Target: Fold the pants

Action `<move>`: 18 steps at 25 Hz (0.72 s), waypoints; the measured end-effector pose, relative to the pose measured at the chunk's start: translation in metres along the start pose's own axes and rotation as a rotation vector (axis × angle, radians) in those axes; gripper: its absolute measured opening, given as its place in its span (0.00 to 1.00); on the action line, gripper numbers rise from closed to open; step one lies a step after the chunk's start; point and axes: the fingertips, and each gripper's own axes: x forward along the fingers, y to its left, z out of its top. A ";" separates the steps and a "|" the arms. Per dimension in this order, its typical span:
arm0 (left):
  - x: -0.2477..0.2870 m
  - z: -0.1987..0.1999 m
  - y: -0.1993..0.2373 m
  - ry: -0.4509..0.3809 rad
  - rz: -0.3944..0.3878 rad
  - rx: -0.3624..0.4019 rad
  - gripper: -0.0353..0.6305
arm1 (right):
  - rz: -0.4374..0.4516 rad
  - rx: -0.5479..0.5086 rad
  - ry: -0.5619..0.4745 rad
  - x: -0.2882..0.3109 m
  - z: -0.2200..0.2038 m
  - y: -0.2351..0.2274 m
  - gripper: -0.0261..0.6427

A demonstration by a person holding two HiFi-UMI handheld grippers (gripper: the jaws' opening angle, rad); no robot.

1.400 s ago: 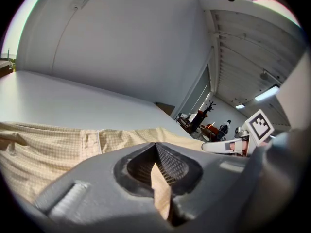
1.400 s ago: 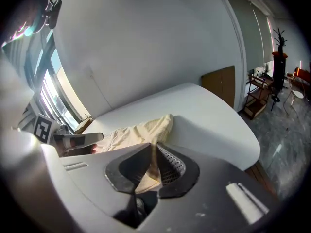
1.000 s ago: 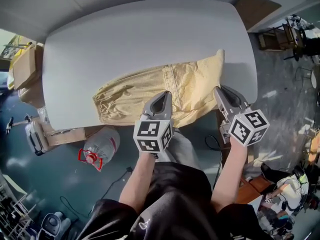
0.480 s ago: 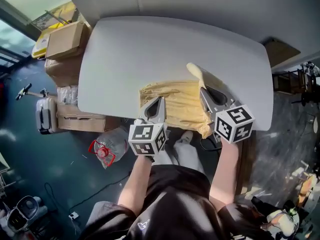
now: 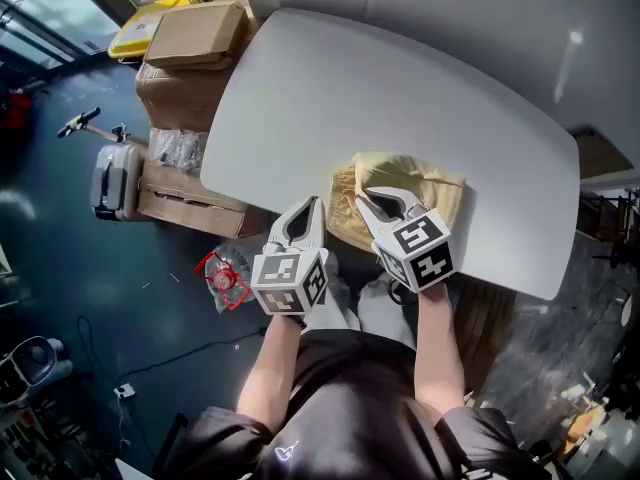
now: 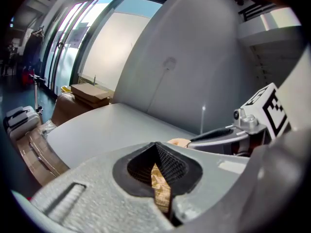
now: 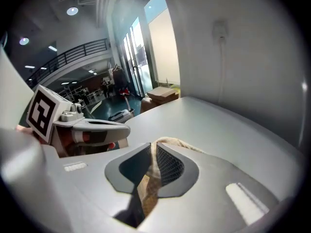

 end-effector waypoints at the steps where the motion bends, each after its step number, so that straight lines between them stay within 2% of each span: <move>1: -0.002 -0.001 0.007 0.002 0.011 -0.009 0.06 | 0.032 -0.011 0.030 0.010 -0.007 0.011 0.10; 4: -0.004 -0.008 0.021 0.016 0.028 -0.026 0.06 | 0.127 -0.001 0.121 0.042 -0.039 0.036 0.10; 7: -0.003 -0.016 0.029 0.036 0.038 -0.038 0.06 | 0.181 0.057 0.148 0.068 -0.065 0.049 0.10; 10: -0.001 -0.021 0.035 0.052 0.056 -0.055 0.06 | 0.229 0.142 0.138 0.087 -0.080 0.057 0.15; 12: 0.002 -0.030 0.037 0.071 0.046 -0.047 0.06 | 0.279 0.199 0.120 0.095 -0.084 0.065 0.27; 13: 0.003 -0.033 0.036 0.077 0.038 -0.040 0.06 | 0.294 0.220 0.110 0.096 -0.084 0.068 0.30; 15: 0.005 -0.033 0.033 0.077 0.024 -0.028 0.06 | 0.301 0.243 0.089 0.093 -0.082 0.067 0.29; 18: 0.010 -0.023 0.026 0.062 0.000 -0.018 0.06 | 0.260 0.248 0.026 0.077 -0.065 0.051 0.25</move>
